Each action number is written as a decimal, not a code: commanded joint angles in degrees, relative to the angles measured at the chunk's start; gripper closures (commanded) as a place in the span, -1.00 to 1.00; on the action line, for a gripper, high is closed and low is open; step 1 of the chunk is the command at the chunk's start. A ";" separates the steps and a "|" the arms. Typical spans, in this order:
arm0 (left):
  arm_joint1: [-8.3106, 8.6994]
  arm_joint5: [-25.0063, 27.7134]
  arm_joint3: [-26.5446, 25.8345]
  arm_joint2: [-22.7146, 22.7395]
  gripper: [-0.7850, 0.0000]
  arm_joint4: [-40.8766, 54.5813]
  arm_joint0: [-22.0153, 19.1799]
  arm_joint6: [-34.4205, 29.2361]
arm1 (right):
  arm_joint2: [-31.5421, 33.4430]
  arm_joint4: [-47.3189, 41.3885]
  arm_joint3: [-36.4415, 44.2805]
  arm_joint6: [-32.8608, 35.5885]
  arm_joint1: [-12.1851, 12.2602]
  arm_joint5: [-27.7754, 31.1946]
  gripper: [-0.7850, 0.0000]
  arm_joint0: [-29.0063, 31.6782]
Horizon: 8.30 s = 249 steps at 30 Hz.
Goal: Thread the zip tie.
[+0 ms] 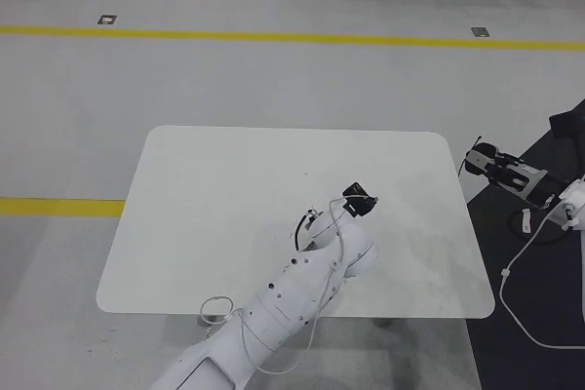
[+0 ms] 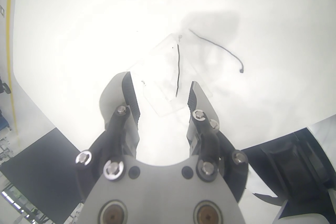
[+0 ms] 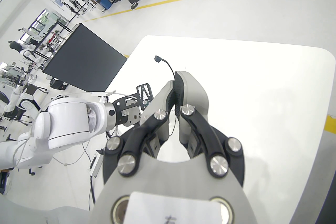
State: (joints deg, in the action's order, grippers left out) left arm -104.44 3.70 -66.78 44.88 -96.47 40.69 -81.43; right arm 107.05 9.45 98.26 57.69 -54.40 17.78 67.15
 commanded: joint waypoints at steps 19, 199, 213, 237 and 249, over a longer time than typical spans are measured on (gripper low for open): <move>0.57 3.16 -13.78 3.70 -1.00 10.97 9.00 4.18 | 0.00 0.00 0.00 0.00 0.00 0.00 1.00 0.00; -0.39 -34.77 -5.88 1.77 1.00 37.29 5.98 21.92 | -0.06 1.48 1.36 -2.46 0.01 1.23 1.00 0.36; 2.76 -25.61 -23.71 15.60 1.00 51.50 14.20 10.79 | 4.73 31.88 -2.30 -32.04 0.51 30.95 1.00 2.58; 3.41 -22.64 -23.40 17.89 1.00 58.38 14.07 8.37 | 3.33 55.36 -3.59 -53.09 0.09 30.17 1.00 1.86; 5.20 -26.64 -20.22 20.90 1.00 84.37 8.11 0.06 | 0.30 110.16 0.67 -96.78 1.94 9.09 1.00 10.58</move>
State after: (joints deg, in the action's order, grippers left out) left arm -99.72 -22.68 -87.01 65.64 -15.57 49.11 -81.58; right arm 107.95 111.98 100.61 -32.78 -52.70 28.95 77.21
